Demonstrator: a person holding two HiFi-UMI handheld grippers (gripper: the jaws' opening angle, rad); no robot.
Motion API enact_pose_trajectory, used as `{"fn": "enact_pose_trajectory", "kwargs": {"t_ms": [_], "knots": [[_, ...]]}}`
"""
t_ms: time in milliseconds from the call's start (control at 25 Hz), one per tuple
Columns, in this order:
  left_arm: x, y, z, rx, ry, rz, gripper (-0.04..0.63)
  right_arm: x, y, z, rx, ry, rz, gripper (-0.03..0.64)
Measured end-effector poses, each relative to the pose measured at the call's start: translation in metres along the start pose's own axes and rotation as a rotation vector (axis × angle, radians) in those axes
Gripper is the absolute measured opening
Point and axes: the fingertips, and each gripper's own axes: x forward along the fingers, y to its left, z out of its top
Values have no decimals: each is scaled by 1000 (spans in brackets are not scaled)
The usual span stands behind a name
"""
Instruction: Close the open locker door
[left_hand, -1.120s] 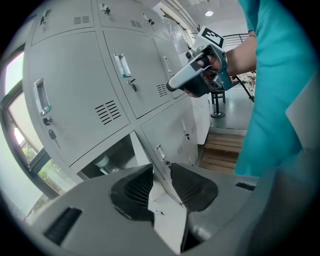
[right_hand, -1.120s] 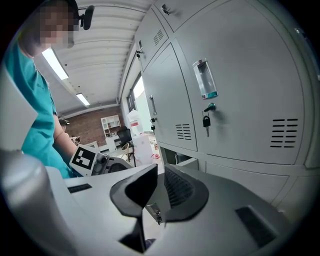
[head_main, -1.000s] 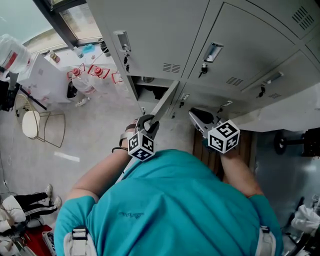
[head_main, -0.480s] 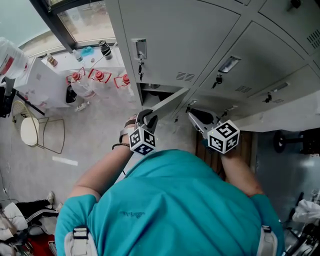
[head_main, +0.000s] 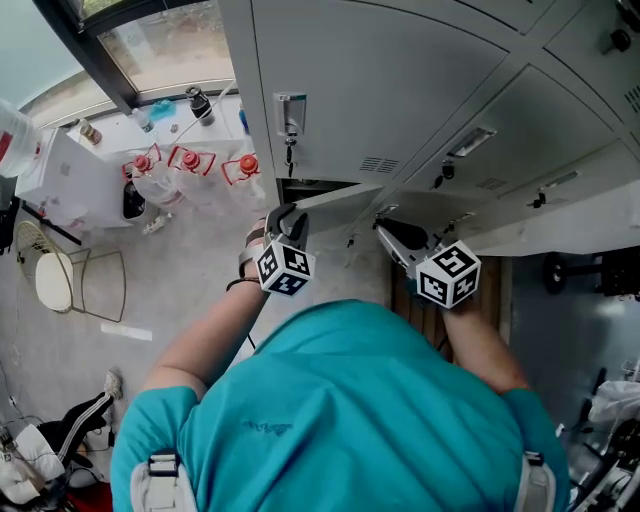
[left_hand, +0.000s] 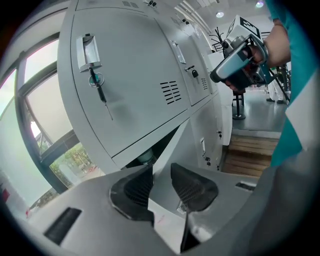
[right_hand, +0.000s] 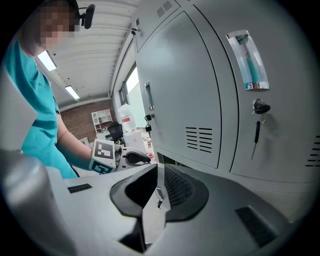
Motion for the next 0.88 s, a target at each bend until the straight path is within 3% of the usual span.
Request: {"fn": "enact_pose_trajectory", "kwargs": {"t_ms": [280,440,520,640,880], "knots": [[18,18,3,233,-55,62,123,13,2,0,6,17,-21,38],[19,14,5,321,-118,64,123,16,2,-2,15,26,-34,38],[21,7,-1,327,-110,38,123,17,2,-3,19,28,-40,38],[32,7,-20,271,-40,19,123,19,1,-3,22,33,-47,38],[51,28,-28,201,14,50,123,20,-1,-3,25,40,-55,38]]}}
